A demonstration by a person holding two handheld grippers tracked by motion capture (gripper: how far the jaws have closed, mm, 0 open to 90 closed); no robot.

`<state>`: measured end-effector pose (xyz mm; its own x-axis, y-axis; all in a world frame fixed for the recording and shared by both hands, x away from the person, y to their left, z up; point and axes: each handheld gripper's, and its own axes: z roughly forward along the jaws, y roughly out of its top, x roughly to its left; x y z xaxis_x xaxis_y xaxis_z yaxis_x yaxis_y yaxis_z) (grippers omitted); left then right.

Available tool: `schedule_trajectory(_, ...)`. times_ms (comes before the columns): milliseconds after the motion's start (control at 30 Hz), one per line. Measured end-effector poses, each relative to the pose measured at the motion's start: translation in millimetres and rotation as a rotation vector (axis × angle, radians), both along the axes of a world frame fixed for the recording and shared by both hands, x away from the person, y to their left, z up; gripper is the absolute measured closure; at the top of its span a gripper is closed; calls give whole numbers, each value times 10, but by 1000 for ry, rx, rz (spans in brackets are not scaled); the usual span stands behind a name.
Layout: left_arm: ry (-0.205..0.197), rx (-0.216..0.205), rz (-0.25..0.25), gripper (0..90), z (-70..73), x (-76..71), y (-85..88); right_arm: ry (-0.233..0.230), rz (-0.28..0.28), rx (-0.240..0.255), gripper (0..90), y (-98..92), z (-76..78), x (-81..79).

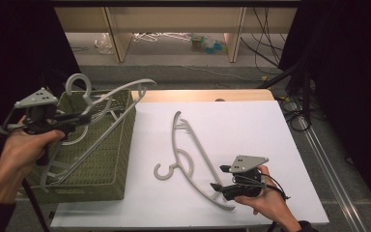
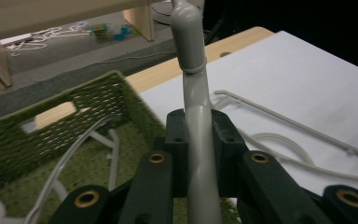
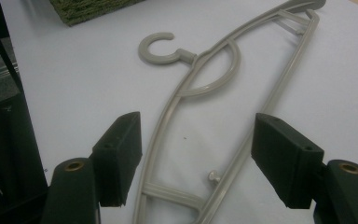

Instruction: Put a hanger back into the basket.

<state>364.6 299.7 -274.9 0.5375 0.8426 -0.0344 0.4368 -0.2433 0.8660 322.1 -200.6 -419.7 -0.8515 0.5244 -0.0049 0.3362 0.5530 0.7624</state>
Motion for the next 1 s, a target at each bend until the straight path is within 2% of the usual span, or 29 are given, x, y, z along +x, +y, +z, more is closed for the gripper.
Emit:
schedule_trajectory(33, -7, -8, 20, 788, -10, 7, 55, 0, 0, -2, 345, 2, -3, 0)
schedule_trajectory(67, -7, -8, 20, 788, -10, 7, 55, -2, 0, -2, 343, 6, -8, 0)
schedule_trajectory(100, -3, -10, 49, 788, -28, 22, 169, -2, 1, -3, 338, 11, -13, 1)
schedule_trajectory(267, -7, -31, 107, 788, -115, 79, 408, 3, -8, 2, 312, 2, -17, 0)
schedule_trajectory(300, -4, -30, 118, 788, -142, 96, 455, -4, -9, 4, 299, -3, -18, 13)
schedule_trajectory(400, 9, 10, 129, 788, -199, 133, 535, 8, -19, 5, 285, -3, -27, 20)
schedule_trajectory(433, 9, 10, 129, 788, -199, 133, 535, 8, -19, 5, 285, -3, -27, 20)
schedule_trajectory(567, 35, 55, 128, 788, -270, 159, 642, 17, -28, 0, 246, 9, -38, 21)
schedule_trajectory(633, 37, 58, 131, 788, -294, 162, 656, 13, -29, -1, 245, 7, -36, 20)
schedule_trajectory(700, 73, 91, 134, 788, -347, 181, 689, 13, -31, 2, 241, 1, -30, 24)
schedule_trajectory(800, 94, 122, 125, 788, -406, 238, 683, 20, -36, -1, 242, 2, -39, 21)
schedule_trajectory(833, 117, 166, 102, 788, -400, 251, 705, 16, -28, -5, 242, 5, -45, 32)
schedule_trajectory(867, 133, 181, 86, 788, -416, 274, 712, 18, -29, -4, 243, 8, -48, 30)
schedule_trajectory(900, 143, 188, 81, 788, -436, 299, 711, 18, -28, -4, 244, 11, -52, 28)
schedule_trajectory(933, 139, 149, 101, 788, -475, 321, 675, 18, -25, -6, 245, 11, -54, 27)
schedule_trajectory(1000, 156, 158, 86, 788, -520, 367, 641, 20, -26, -8, 245, 11, -54, 29)
